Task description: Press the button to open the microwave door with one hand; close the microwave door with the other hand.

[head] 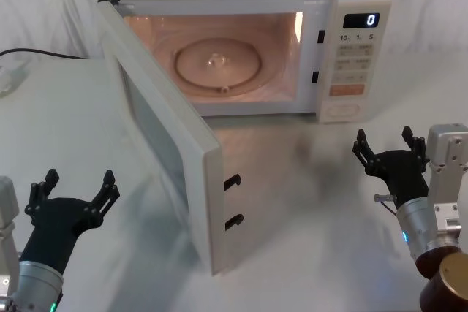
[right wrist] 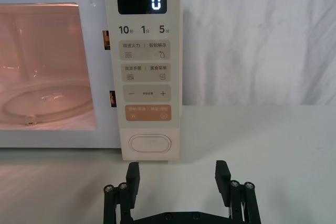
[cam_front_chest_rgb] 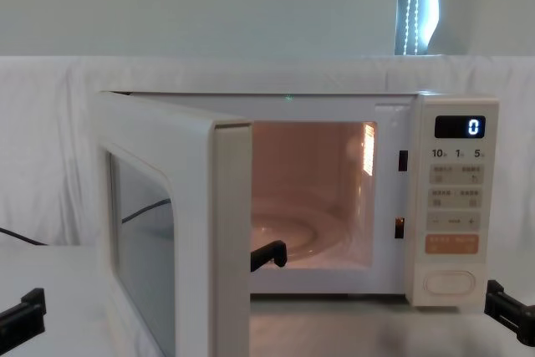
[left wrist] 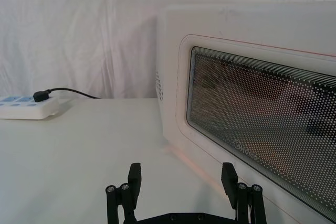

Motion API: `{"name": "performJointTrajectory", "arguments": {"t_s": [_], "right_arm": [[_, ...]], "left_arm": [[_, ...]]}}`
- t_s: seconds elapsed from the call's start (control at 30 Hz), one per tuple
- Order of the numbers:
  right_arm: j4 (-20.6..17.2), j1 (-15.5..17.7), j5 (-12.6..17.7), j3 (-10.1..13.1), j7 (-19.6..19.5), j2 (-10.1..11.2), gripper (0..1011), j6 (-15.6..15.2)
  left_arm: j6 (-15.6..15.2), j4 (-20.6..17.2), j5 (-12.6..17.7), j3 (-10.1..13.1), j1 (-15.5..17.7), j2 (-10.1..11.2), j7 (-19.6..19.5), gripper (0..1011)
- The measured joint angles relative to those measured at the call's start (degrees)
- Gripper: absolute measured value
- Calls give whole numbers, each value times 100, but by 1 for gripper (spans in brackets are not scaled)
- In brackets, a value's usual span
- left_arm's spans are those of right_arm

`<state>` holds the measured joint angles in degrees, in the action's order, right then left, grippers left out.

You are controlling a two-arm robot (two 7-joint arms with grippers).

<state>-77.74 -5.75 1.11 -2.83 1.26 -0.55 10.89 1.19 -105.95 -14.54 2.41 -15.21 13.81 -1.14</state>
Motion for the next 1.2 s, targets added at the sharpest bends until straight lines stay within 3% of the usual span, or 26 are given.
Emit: {"name": "performJointTrajectory", "arguments": {"t_s": [0.13,0.8,1.03,1.2], "right_arm": [[0,0,0,0,0,0,1001,0],[0,0,0,0,0,0,1002,0],[0,1,0,0,0,0,1002,0],[0,0,0,0,0,0,1002,0]], "left_arm": [[0,0,0,0,0,0,0,1001],[0,0,0,0,0,0,0,1001],[0,0,0,0,0,0,0,872],[0,0,0,0,0,0,0,713]]}}
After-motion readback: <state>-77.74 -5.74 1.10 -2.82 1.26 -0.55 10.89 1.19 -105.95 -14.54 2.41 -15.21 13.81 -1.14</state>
